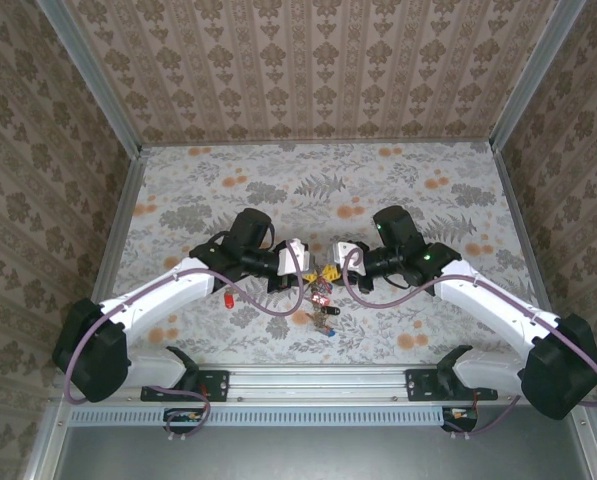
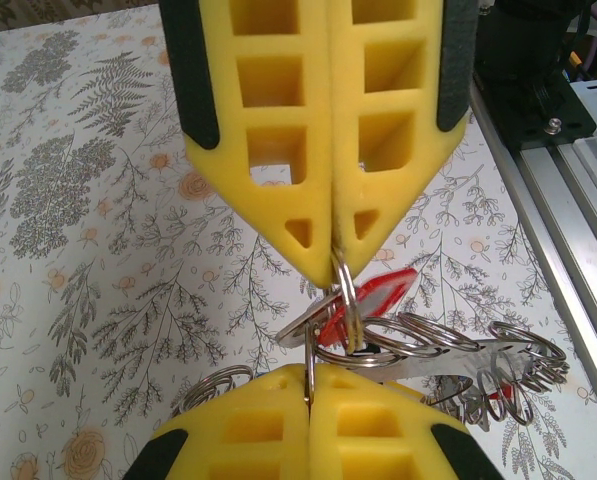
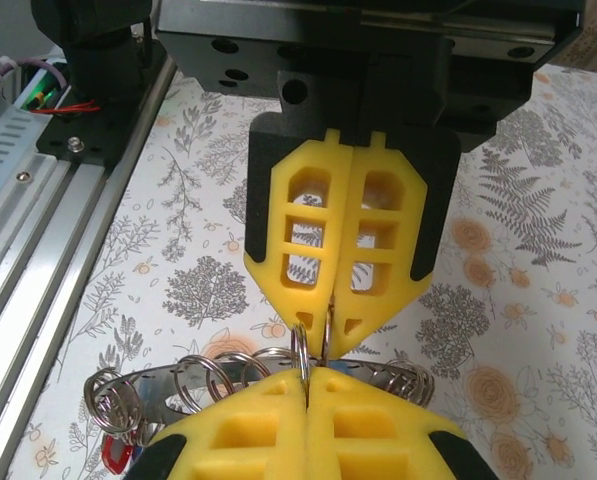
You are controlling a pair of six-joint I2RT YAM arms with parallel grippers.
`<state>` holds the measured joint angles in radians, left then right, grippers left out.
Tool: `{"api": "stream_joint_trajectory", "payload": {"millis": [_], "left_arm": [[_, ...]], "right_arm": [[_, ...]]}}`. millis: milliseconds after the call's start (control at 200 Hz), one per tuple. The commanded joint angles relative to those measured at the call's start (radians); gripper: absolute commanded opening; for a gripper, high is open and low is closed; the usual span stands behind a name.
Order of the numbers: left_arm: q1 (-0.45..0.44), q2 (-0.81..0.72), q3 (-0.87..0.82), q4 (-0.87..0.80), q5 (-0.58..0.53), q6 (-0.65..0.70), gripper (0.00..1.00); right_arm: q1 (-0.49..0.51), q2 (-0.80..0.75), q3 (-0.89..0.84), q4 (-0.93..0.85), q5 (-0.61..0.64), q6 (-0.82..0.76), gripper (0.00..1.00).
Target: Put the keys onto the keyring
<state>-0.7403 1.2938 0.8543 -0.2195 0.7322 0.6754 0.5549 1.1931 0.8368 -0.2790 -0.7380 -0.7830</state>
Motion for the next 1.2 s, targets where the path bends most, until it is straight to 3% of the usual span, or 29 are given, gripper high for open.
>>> {"api": "stream_joint_trajectory", "payload": {"millis": [0, 270, 1195], "left_arm": [[-0.007, -0.036, 0.038, -0.001, 0.014, 0.020, 0.00], [-0.007, -0.033, 0.040, -0.001, 0.015, 0.022, 0.00], [-0.003, -0.031, 0.051, 0.015, 0.042, 0.010, 0.00]], "right_arm": [[0.007, -0.031, 0.019, -0.012, 0.021, -0.014, 0.00], [0.005, -0.076, -0.007, -0.020, 0.054, -0.011, 0.00], [0.023, 0.027, 0.052, -0.042, 0.003, -0.033, 0.00]]}}
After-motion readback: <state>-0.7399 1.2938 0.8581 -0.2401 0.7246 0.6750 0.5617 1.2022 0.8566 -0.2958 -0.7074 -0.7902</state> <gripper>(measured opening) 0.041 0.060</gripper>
